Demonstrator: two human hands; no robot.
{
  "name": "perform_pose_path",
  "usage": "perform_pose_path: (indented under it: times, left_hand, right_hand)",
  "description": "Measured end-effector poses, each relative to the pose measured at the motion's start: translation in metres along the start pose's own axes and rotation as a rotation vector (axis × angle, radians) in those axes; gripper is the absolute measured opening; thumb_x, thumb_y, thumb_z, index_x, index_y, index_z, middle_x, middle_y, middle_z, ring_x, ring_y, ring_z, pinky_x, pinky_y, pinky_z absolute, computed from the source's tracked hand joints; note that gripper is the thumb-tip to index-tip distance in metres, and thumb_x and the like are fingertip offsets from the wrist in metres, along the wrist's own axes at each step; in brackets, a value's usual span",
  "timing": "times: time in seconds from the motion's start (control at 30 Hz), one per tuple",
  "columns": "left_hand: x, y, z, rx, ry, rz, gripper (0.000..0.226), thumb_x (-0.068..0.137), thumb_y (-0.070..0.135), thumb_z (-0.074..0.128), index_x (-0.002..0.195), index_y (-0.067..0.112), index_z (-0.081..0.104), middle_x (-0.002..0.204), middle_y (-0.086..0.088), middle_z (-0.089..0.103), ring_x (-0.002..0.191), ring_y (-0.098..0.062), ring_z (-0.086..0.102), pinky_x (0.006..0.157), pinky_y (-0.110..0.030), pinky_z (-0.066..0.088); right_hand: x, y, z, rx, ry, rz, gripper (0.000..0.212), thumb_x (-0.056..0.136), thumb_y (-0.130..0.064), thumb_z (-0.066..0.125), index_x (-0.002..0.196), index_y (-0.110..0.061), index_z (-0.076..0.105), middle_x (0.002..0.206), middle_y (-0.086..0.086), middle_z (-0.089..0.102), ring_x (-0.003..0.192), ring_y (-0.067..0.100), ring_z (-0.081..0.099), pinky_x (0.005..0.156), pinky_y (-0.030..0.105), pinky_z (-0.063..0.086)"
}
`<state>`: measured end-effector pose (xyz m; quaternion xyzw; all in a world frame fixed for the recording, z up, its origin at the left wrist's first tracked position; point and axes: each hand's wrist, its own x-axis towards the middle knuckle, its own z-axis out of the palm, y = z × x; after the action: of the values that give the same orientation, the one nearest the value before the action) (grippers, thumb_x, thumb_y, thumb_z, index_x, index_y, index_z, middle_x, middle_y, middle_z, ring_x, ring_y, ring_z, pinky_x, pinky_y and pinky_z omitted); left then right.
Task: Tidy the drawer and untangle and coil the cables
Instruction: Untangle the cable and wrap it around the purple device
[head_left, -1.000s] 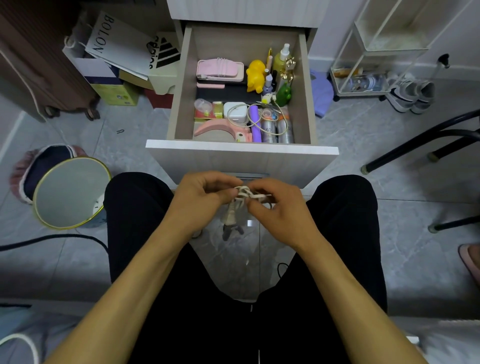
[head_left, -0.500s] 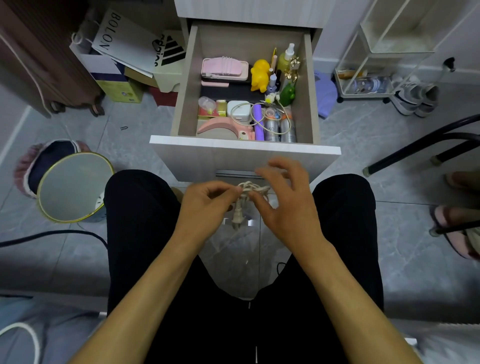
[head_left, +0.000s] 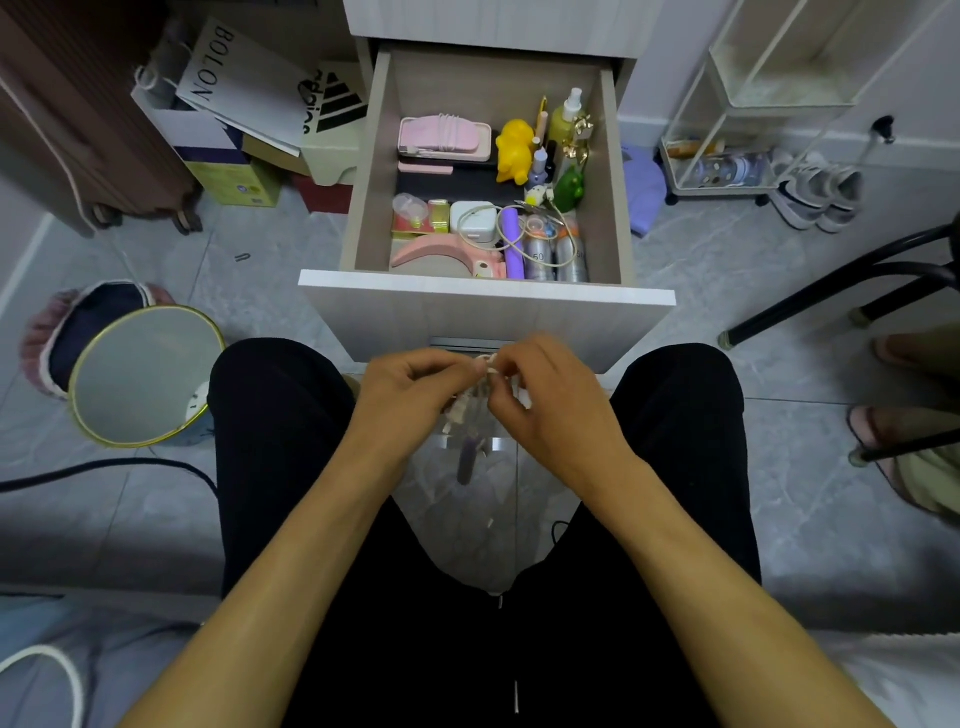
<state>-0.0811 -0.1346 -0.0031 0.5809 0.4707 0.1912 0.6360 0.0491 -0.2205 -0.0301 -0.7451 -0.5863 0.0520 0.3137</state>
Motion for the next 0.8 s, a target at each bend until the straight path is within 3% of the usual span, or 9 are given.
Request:
perform_pose_path:
  times: [0.1,0.27,0.47,0.6,0.8]
  left_hand:
    - [-0.001,0.0,0.003,0.034,0.043,0.086,0.009,0.086,0.019,0.072,0.08,0.025,0.077,0.074,0.01,0.074,0.075,-0.005,0.069,0.066,-0.014,0.052]
    - [-0.005,-0.003,0.01,0.09,0.124,0.191,0.012,0.087,0.02,0.071,0.081,0.03,0.074,0.076,0.017,0.072,0.077,-0.001,0.068,0.07,-0.011,0.053]
    - [-0.006,-0.008,-0.006,0.062,-0.044,0.26,0.016,0.089,0.015,0.069,0.096,0.028,0.073,0.095,0.011,0.074,0.094,-0.01,0.069,0.086,-0.023,0.054]
    - [-0.003,-0.008,-0.011,0.021,0.038,0.262,0.024,0.082,0.003,0.074,0.086,0.026,0.073,0.091,0.007,0.074,0.087,-0.006,0.07,0.08,-0.017,0.052]
    - [-0.004,-0.014,-0.009,0.01,0.066,0.355,0.028,0.075,-0.007,0.077,0.078,0.02,0.07,0.092,0.004,0.071,0.087,-0.008,0.07,0.081,-0.017,0.052]
  right_hand:
    - [-0.007,-0.003,-0.002,0.26,0.022,0.248,0.004,0.088,-0.017,0.066,0.087,-0.018,0.062,0.078,-0.011,0.055,0.067,0.01,0.054,0.059,0.013,0.043]
    - [-0.011,-0.017,-0.001,0.495,0.142,0.413,0.008,0.088,-0.014,0.069,0.088,-0.019,0.064,0.074,-0.002,0.067,0.058,0.014,0.063,0.055,0.03,0.055]
    - [-0.003,-0.021,-0.011,0.84,0.212,0.589,0.007,0.089,-0.005,0.067,0.086,-0.01,0.062,0.067,0.005,0.071,0.059,0.019,0.068,0.059,0.026,0.055]
    - [-0.004,-0.02,-0.011,0.818,0.081,0.565,0.019,0.088,0.004,0.062,0.087,-0.014,0.062,0.068,0.003,0.067,0.06,0.017,0.066,0.059,0.023,0.053]
    - [-0.003,-0.014,-0.014,0.695,0.001,0.516,0.02,0.081,-0.002,0.069,0.081,-0.022,0.065,0.068,0.002,0.064,0.064,0.028,0.061,0.062,0.036,0.054]
